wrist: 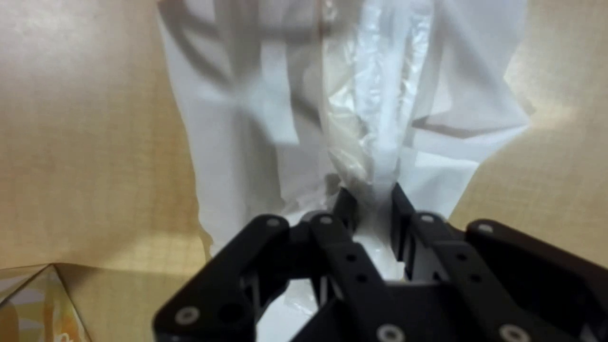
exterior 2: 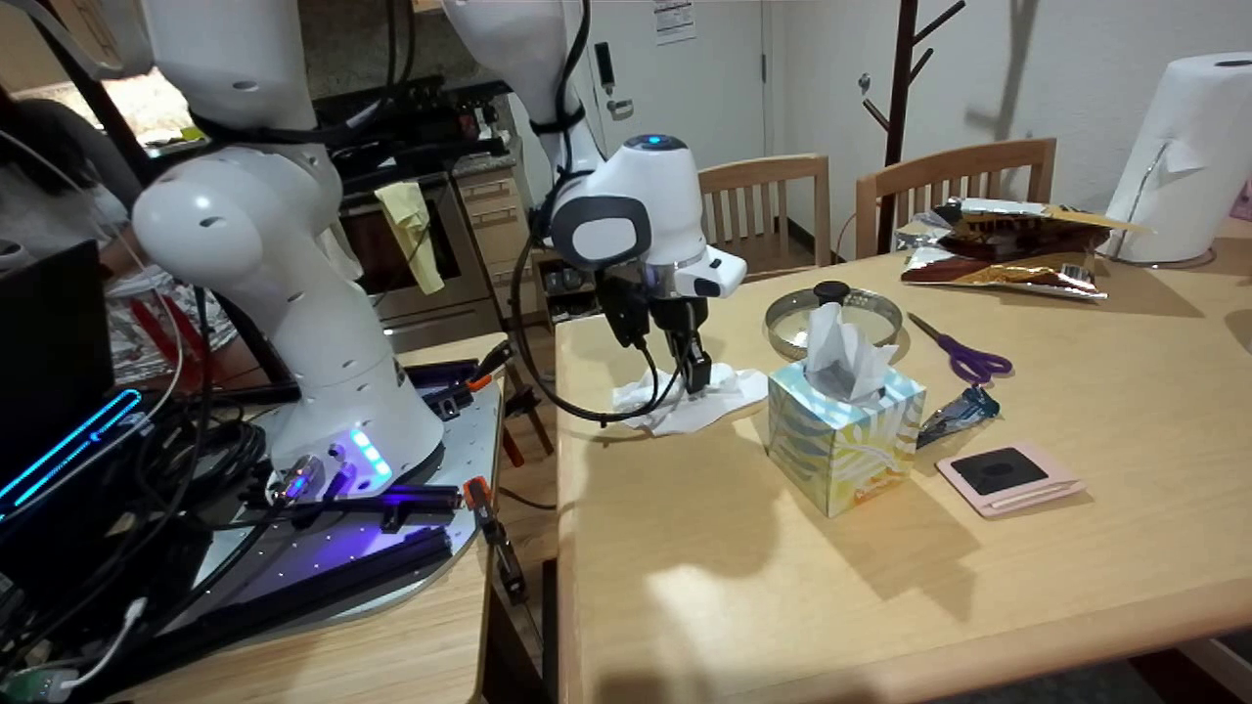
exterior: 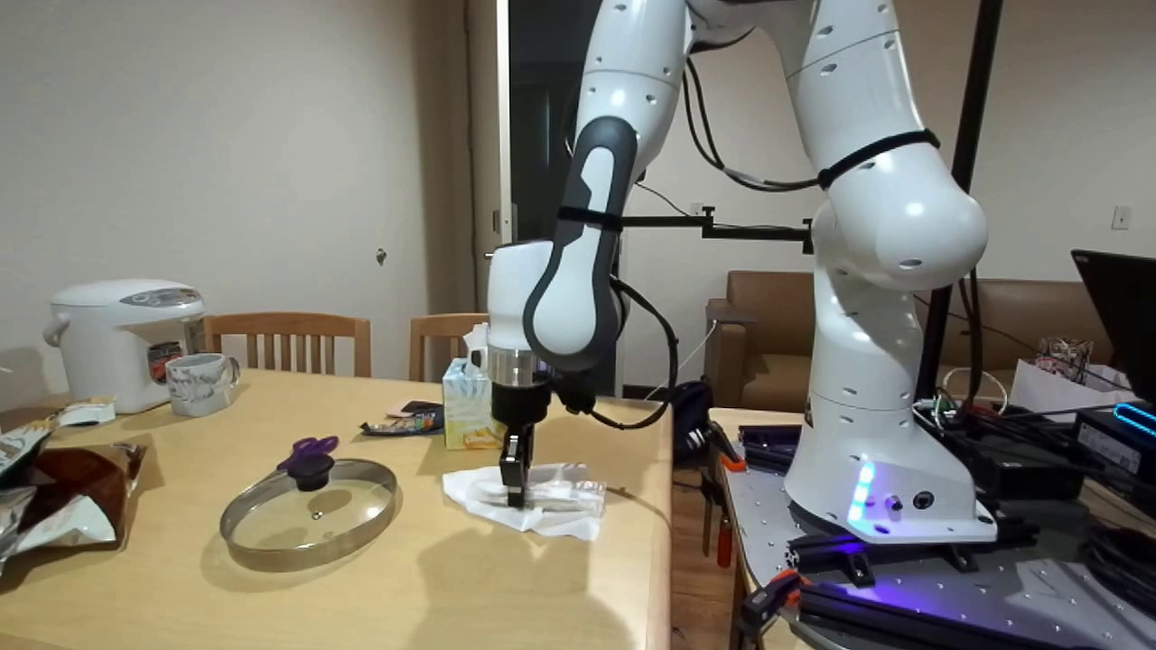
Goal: Put a tissue on the table then put the pack on the table on it
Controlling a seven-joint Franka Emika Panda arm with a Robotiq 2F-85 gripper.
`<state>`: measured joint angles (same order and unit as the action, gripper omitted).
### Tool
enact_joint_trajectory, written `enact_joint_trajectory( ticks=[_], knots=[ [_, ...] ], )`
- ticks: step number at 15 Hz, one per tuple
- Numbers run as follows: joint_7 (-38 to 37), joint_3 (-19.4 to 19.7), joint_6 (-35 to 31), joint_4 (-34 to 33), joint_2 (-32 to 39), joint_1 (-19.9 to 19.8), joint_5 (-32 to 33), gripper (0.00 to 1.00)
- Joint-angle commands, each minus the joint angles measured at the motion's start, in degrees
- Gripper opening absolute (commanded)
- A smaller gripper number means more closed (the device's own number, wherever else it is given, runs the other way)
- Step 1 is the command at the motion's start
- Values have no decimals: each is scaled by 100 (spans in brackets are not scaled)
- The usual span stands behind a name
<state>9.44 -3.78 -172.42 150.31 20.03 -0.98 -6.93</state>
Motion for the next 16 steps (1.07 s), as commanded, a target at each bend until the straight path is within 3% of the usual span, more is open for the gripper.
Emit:
enact_joint_trajectory(
  ticks=[1, 2, 3, 4, 12, 16],
  knots=[
    [387, -332, -707, 70, 292, -448, 383, 5],
    [354, -320, -855, 65, 370, -466, 501, 5],
    [335, -376, -956, 65, 398, -548, 591, 44],
    [337, -424, -1065, 94, 405, -630, 697, 44],
    [104, -637, -1320, 297, 299, -1001, 1098, 95],
    [28, -822, -1212, 337, 209, -1140, 1072, 100]
  ],
)
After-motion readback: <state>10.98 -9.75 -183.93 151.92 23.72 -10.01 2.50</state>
